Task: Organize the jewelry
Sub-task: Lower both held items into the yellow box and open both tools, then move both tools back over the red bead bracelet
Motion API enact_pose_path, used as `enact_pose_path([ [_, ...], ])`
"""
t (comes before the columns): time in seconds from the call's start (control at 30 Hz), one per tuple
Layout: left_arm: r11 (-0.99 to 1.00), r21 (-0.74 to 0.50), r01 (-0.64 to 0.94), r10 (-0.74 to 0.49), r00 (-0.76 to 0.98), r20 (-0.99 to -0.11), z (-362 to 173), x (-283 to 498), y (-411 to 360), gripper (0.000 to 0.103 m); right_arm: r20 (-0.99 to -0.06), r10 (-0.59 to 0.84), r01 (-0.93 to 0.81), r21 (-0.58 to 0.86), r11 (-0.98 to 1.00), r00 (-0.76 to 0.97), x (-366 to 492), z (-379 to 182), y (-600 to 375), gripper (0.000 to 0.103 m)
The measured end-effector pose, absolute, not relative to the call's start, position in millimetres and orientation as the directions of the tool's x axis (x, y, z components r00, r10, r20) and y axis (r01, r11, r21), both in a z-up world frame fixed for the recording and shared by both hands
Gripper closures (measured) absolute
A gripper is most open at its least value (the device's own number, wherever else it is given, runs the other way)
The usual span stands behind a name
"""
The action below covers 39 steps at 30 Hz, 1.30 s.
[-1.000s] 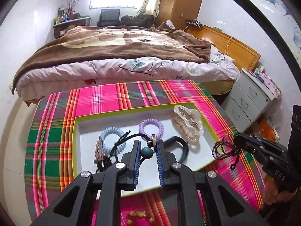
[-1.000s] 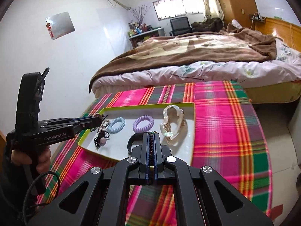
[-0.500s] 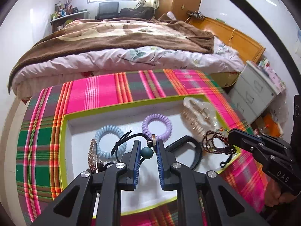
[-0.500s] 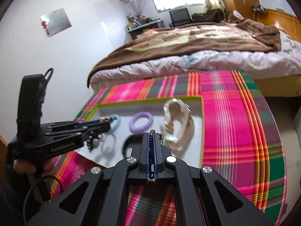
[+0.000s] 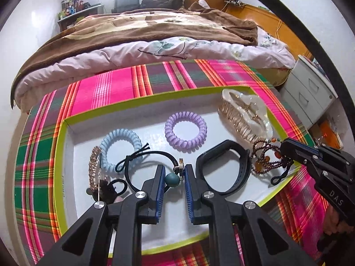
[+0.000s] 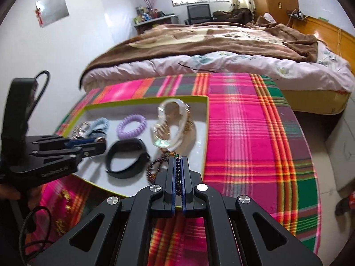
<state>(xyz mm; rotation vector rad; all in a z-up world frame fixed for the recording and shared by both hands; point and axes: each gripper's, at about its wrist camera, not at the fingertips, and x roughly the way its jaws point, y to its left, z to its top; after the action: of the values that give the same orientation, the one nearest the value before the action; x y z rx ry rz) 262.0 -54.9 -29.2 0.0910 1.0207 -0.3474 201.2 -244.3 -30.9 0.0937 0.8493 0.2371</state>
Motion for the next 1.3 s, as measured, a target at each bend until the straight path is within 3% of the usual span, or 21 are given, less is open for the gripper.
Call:
enact_pose_path([
  [0.13,0.942,-0.091,0.323,-0.242,0.466,-0.851,-31,262,-55,0.08,-0.737,0.232,-0.173,0.157,0.972,0.634,201,-31,-243,0.098],
  [0.2,0.943,-0.097,0.318,-0.246,0.468,-0.849,-30,262,-53,0.068,-0.734,0.219,-0.171,0.142,0.975,0.642,199,-29,-243,0.093],
  [0.37,0.945,-0.109,0.308,-0.252,0.475,-0.843,-26,261,-49,0.06,-0.732,0.206,-0.168,0.126,0.978,0.649,195,-25,-239,0.088],
  [0.6,0.944,-0.124,0.307,-0.269,0.492,-0.828,-15,252,-47,0.053,-0.724,0.198,-0.173,0.11,0.979,0.66,186,-16,-235,0.087],
  [0.83,0.945,-0.127,0.3,-0.276,0.528,-0.803,5,232,-38,0.053,-0.703,0.206,-0.193,0.1,0.976,0.681,167,-1,-229,0.081],
  [0.9,0.946,-0.126,0.298,-0.276,0.541,-0.794,11,222,-32,0.048,-0.698,0.214,-0.205,0.098,0.974,0.683,158,2,-227,0.08],
  [0.97,0.949,-0.128,0.288,-0.274,0.553,-0.787,16,211,-25,0.042,-0.694,0.238,-0.222,0.116,0.968,0.679,149,3,-225,0.077],
  [1.3,0.964,-0.188,0.186,-0.263,0.586,-0.767,18,153,27,0.039,-0.723,0.432,-0.388,0.242,0.889,0.539,108,-27,-187,0.073],
])
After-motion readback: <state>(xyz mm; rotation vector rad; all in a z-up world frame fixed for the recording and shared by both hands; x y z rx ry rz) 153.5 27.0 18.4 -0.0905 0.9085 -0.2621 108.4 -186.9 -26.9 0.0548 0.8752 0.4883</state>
